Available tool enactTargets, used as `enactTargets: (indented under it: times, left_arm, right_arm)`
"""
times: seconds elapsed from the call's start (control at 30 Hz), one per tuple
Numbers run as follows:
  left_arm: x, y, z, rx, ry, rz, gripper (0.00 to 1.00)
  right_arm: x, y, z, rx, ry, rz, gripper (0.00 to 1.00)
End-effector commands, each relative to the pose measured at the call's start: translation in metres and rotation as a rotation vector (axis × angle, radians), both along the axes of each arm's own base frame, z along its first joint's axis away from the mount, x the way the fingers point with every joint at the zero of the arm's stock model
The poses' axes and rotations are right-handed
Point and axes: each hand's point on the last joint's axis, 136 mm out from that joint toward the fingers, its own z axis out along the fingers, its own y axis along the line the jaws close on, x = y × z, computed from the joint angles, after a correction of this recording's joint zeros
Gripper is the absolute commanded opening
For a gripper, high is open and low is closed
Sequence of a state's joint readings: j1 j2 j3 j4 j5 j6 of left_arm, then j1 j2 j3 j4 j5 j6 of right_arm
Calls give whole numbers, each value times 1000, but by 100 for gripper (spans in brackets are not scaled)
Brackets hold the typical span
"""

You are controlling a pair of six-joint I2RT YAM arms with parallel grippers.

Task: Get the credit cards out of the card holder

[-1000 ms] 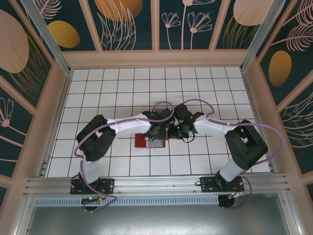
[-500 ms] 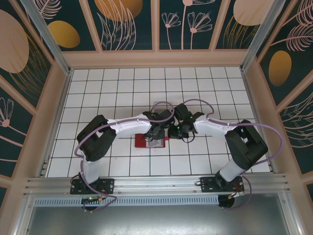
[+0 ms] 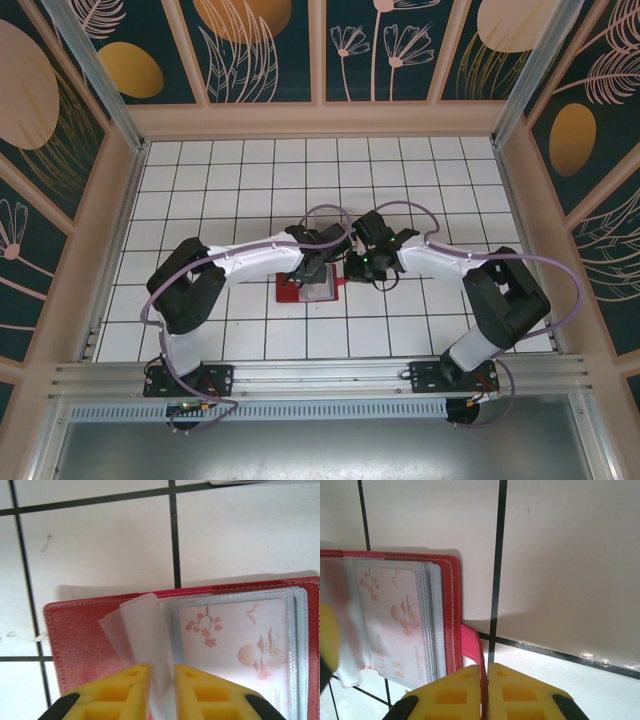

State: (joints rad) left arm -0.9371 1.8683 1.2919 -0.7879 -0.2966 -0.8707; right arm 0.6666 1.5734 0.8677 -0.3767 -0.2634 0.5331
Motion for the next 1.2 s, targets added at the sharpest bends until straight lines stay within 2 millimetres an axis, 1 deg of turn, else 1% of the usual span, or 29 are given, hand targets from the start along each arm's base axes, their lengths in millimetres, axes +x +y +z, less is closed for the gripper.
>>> enactTargets:
  times: [0.0, 0.1, 0.2, 0.37, 0.53, 0.67, 0.87, 1.0, 1.07, 1.1, 1.17]
  left_arm:
    - [-6, 18, 9, 50, -11, 19, 22]
    - [-6, 19, 12, 47, -19, 20, 18]
    - [-4, 15, 15, 24, -27, 17, 13]
    - [-3, -2, 17, -59, -23, -10, 6]
    - [-3, -17, 21, -140, -23, -35, 2]
    - [-4, -28, 22, -195, -13, -55, 1]
    - [-9, -35, 26, -244, 7, -78, 0]
    - [-10, -32, 28, -242, 0, -73, 0]
    - [-8, -26, 27, -220, -13, -56, 3]
    - [-9, -26, 25, -217, -11, -58, 4]
    - [-9, -32, 22, -225, 9, -65, 11]
  right_arm:
    - [1, -6, 5, -5, -12, -24, 10]
    - [1, -6, 5, -3, -12, -26, 10]
    - [1, -6, 5, -6, -12, -27, 10]
    - [2, -7, 5, -9, -12, -31, 9]
    - [2, -7, 5, -9, -9, -35, 9]
    - [1, -7, 4, -11, -7, -35, 9]
    - [2, -6, 4, -9, -6, -36, 9]
    - [2, -6, 4, -10, -4, -36, 9]
    - [2, -6, 4, -8, -3, -35, 9]
    - [1, -6, 3, -7, -3, -34, 9]
    - [1, -6, 2, -9, 0, -37, 9]
